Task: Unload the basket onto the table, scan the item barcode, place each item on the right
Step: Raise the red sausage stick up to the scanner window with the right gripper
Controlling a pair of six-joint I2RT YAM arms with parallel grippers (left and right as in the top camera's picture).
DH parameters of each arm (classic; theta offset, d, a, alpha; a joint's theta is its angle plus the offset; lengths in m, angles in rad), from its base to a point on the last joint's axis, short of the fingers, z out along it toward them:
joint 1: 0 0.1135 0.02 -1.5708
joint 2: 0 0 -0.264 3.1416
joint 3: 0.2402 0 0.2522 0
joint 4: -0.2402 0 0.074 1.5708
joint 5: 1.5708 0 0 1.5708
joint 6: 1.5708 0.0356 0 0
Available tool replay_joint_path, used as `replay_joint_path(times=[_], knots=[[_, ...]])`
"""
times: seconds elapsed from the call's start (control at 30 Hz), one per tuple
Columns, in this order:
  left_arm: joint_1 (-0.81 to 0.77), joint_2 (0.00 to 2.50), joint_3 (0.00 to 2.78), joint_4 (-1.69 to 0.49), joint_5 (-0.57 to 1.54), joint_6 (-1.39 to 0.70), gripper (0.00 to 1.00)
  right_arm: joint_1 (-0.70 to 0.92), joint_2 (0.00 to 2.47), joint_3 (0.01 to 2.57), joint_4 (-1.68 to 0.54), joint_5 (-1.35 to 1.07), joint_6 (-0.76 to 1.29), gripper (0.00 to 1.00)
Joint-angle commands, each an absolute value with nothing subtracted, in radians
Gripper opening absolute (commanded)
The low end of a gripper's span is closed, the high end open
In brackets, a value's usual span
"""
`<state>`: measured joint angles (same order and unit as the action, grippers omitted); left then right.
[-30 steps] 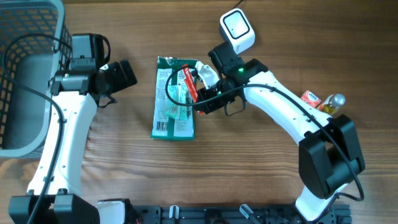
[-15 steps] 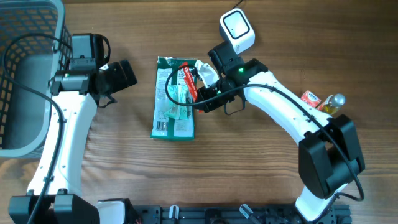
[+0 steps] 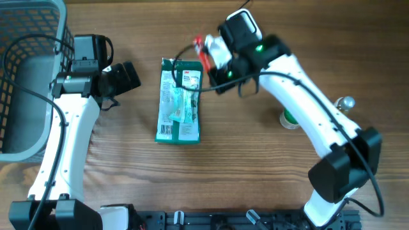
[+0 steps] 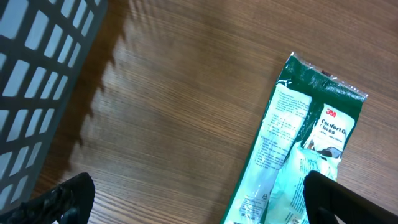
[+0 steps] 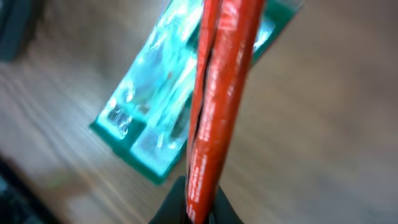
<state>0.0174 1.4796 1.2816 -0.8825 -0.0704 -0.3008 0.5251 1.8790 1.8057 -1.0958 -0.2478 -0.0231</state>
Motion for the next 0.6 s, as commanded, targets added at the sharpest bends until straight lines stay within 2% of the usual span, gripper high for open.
replay_joint_path(times=[0.0, 0.13, 0.27, 0.57], knots=[[0.022, 1.487, 1.275, -0.880, -0.084, -0.289, 1.00, 0.523, 1.847, 1.980, -1.137, 0.009, -0.210, 0.04], [0.022, 1.487, 1.275, -0.880, -0.084, -0.289, 1.00, 0.522, 1.856, 1.986, -1.111, 0.253, -0.403, 0.04], [0.022, 1.487, 1.275, -0.880, -0.084, -0.289, 1.00, 0.518, 1.895, 1.982, -1.042, 0.454, -0.497, 0.04], [0.022, 1.487, 1.275, -0.880, -0.084, -0.289, 1.00, 0.467, 2.047, 1.982, -0.863, 0.672, -0.628, 0.04]])
